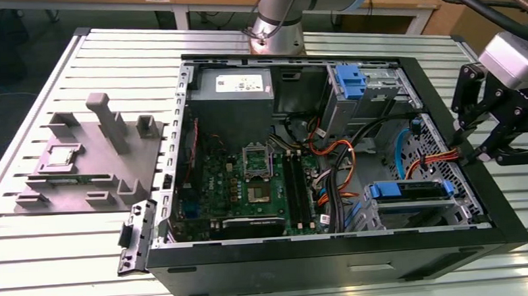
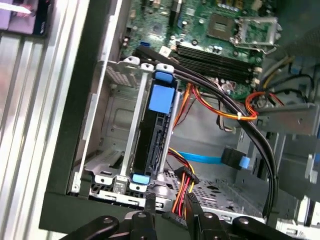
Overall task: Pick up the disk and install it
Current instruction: 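Insert the first disk wire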
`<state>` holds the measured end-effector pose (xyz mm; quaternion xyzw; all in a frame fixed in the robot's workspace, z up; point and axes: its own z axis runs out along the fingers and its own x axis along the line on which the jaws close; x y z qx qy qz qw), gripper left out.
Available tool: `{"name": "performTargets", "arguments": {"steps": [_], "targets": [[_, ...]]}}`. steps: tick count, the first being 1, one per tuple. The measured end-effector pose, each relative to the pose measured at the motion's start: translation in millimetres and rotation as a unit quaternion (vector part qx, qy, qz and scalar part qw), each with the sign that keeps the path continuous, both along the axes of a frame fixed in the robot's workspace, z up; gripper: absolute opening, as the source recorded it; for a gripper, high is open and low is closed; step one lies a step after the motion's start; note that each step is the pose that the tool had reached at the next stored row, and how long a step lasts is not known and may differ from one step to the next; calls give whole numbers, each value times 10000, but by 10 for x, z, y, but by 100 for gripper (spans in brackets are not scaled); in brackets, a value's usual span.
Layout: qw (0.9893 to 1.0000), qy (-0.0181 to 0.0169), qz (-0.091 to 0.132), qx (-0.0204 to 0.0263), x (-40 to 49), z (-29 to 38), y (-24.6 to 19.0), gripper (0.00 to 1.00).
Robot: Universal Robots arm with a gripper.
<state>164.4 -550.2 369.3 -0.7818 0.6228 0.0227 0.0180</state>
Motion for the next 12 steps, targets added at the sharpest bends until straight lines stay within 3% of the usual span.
{"name": "performTargets", "arguments": {"steps": [2,6,8,12], "targets": [[9999,-26,109,-28,0,-5,0,37],[9998,-122,168,-77,1,-10,0,37],[9997,-136,207,-78,1,-10,-1,37],[9983,-139,561,-75,-1,-12,0,37]]}}
